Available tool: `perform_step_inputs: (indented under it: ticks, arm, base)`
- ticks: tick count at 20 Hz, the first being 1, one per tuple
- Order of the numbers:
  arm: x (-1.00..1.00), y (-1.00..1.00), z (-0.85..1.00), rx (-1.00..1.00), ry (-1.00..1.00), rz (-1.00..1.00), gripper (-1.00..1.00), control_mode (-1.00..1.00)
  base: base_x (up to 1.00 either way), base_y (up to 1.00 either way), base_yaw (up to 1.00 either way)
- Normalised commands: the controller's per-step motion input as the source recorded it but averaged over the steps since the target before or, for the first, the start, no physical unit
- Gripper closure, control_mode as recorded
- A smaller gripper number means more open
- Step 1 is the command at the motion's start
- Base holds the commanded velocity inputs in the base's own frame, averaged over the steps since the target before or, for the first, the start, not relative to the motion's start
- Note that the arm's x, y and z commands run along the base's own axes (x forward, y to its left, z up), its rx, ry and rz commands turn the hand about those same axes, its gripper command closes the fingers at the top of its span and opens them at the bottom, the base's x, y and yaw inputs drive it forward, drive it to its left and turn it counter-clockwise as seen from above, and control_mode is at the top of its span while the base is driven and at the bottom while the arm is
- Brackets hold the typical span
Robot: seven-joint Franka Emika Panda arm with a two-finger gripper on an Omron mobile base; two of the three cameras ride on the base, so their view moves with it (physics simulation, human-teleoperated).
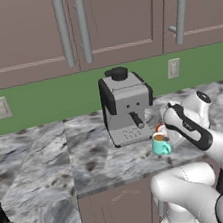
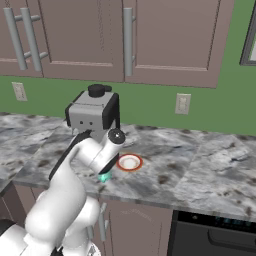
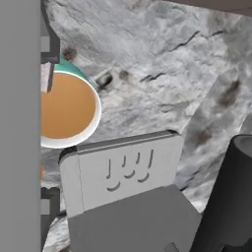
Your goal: Take a sugar cube from the saucer and place it inside the coffee. Then, grab milk from the fridge and place it next to the coffee on the counter to sweeten the coffee.
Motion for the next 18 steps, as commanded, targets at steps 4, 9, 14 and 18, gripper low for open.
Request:
perform_step_inputs:
  ticks: [4, 9, 14, 18]
  arm:
    - [0.35, 0.0, 0.0, -0.07, -0.08, -0.01, -1.0, -1.0]
    - [0.36, 0.0, 0.0, -0.06, -0.06, -0.02, -1.0, -1.0]
    - [0.13, 0.04, 0.36, 0.0, -0.03, -0.07, -1.0, -1.0]
    - [0.0, 0.1, 0.88, 0.0, -0.02, -0.13, -1.0, -1.0]
  base:
    - [0.0, 0.0, 0.0]
    - [0.0, 0.0, 0.0]
    - [0.0, 0.0, 0.0]
    - [0.0, 0.0, 0.0]
